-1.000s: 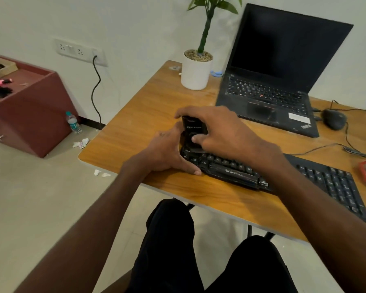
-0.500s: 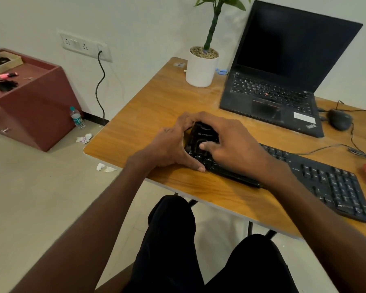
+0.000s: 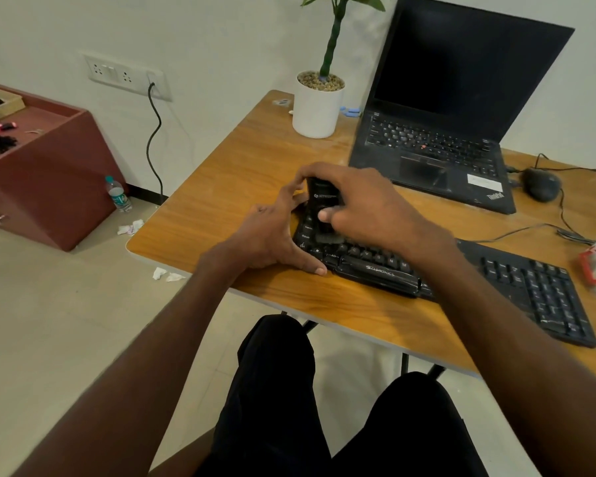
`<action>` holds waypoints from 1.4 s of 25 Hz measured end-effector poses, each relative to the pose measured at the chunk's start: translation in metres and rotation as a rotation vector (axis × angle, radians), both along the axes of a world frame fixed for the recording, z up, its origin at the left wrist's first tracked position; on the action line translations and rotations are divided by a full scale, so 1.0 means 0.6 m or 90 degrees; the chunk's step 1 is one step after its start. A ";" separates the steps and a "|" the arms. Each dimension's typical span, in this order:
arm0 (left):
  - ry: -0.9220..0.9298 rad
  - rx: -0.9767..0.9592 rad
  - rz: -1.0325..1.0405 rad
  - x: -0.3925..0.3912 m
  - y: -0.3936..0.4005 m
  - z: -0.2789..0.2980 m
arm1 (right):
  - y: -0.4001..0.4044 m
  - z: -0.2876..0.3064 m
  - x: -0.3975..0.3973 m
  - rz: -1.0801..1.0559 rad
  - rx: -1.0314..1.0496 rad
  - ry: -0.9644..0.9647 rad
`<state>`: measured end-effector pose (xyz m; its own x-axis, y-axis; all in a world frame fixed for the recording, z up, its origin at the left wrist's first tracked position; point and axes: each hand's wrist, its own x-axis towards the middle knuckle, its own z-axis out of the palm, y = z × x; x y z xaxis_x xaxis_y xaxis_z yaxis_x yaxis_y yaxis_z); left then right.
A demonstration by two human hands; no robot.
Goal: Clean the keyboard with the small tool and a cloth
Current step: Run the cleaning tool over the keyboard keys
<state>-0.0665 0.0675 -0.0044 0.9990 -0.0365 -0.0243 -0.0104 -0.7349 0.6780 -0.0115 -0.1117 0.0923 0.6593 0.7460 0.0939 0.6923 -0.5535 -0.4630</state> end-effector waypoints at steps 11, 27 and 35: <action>0.005 0.009 0.012 -0.001 -0.001 0.002 | -0.010 -0.008 -0.017 -0.014 0.076 0.066; -0.005 -0.012 0.008 -0.009 -0.007 0.018 | -0.086 -0.015 -0.006 -0.125 -0.035 -0.012; -0.008 -0.009 0.006 -0.009 -0.008 0.018 | -0.064 -0.006 -0.026 -0.092 0.078 0.029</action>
<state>-0.0721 0.0625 0.0065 0.9996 -0.0268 -0.0111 -0.0118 -0.7256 0.6880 -0.0270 -0.1503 0.0888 0.7647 0.6277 0.1457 0.5859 -0.5833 -0.5625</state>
